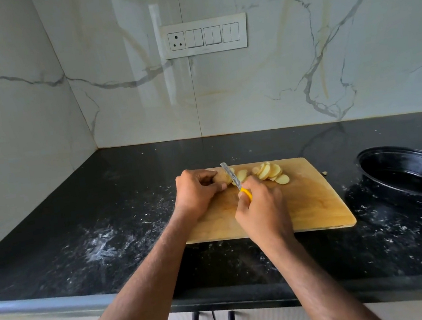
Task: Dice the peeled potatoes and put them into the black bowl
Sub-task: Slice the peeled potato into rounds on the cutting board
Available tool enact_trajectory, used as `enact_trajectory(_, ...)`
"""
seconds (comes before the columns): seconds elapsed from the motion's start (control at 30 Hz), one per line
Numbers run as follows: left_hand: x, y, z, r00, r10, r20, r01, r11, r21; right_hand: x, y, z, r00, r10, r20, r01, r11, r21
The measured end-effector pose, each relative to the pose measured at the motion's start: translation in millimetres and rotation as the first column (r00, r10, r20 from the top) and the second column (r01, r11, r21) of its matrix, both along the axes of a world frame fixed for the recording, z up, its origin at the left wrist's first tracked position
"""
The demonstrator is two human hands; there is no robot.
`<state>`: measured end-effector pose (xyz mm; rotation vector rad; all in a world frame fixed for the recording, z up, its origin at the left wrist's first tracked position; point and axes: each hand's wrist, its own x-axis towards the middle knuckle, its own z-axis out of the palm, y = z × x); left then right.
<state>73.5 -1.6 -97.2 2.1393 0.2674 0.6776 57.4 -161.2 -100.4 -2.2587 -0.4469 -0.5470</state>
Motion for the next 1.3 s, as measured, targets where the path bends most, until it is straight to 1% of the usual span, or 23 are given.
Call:
enact_trajectory(0.27, 2, 4, -4, 0.998, -0.062, 0.019, 0.061, 0.998, 0.031, -2, 4, -1, 0.999, 0.027, 0.018, -0.026, 0.998, -0.053)
enact_trajectory(0.4, 2, 3, -4, 0.998, -0.057, 0.024, 0.055, 0.997, 0.053, -3, 3, 0, 0.999, 0.018, 0.03, -0.016, 0.998, -0.062)
enact_trajectory(0.57, 3, 3, -4, 0.998, -0.049, 0.03, 0.049, 0.999, 0.003, -5, 3, 0, 1.0, 0.022, 0.017, -0.021, 0.998, -0.065)
enact_trajectory(0.73, 1, 0, -1, 0.999, -0.042, 0.019, 0.042, 0.999, 0.015, -10, 0, 5, 1.0, 0.012, 0.012, -0.011, 0.997, -0.08)
enact_trajectory(0.83, 1, 1, -1, 0.999, -0.029, 0.036, 0.028, 0.999, 0.016, -13, 0, 8, 1.0, 0.015, -0.002, -0.016, 0.994, -0.112)
enact_trajectory(0.97, 2, 1, -2, 0.997, -0.072, 0.04, 0.068, 0.993, 0.097, -12, 4, 14, 1.0, -0.01, -0.02, 0.007, 0.99, -0.143)
enact_trajectory(1.13, 5, 3, -5, 0.999, -0.023, 0.029, 0.021, 0.997, 0.068, -4, 14, 18, 0.998, -0.018, -0.052, 0.009, 0.986, -0.169)
enact_trajectory(1.3, 3, 3, -4, 0.999, -0.028, 0.026, 0.026, 0.997, 0.08, 1, 20, 23, 0.996, 0.015, -0.091, -0.033, 0.98, -0.194)
